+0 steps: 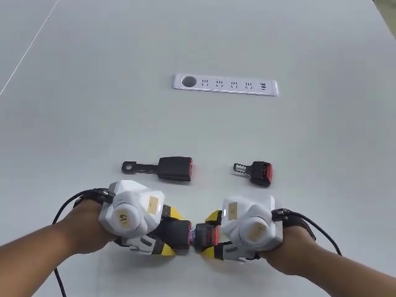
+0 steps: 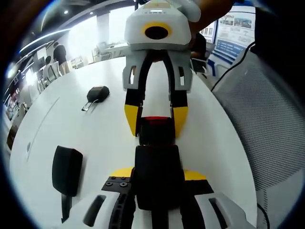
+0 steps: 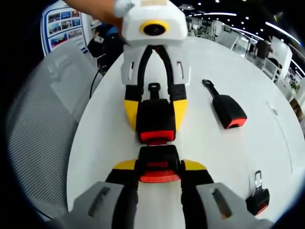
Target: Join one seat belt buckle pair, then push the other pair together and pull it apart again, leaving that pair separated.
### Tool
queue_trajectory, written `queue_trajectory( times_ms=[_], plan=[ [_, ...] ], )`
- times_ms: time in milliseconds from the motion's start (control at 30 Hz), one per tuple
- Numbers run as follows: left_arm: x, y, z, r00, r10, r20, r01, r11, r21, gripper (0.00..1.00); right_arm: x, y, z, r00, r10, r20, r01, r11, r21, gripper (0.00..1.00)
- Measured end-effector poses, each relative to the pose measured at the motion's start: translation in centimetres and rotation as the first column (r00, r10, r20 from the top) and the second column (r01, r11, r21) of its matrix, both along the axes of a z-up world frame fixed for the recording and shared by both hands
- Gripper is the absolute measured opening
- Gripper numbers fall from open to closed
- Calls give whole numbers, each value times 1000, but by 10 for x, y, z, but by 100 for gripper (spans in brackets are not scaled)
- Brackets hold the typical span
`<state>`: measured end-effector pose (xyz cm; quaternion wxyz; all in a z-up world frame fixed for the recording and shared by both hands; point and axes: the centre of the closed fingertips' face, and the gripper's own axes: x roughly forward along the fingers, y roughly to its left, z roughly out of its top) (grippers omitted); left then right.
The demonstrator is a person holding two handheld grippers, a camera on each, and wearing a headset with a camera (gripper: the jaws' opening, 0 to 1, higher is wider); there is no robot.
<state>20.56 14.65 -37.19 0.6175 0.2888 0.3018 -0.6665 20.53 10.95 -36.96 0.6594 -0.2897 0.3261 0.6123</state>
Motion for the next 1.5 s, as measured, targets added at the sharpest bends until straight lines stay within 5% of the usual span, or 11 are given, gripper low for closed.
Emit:
queue_trajectory(
  times_ms=[1200, 1367, 1500],
  plan=[
    [1, 1, -2, 1000, -7, 12, 6, 1000, 27, 37, -1, 0, 1, 999, -32, -10, 32, 999, -9, 40],
    [-4, 2, 0, 999, 40, -25, -40, 999, 24, 53, -1, 1, 4, 999, -45, 1, 45, 999, 2, 56],
    [0, 3, 12, 996, 92, -7, -92, 996, -23, 64, 1, 0, 13, 998, -70, 1, 70, 997, 30, 64]
  ],
)
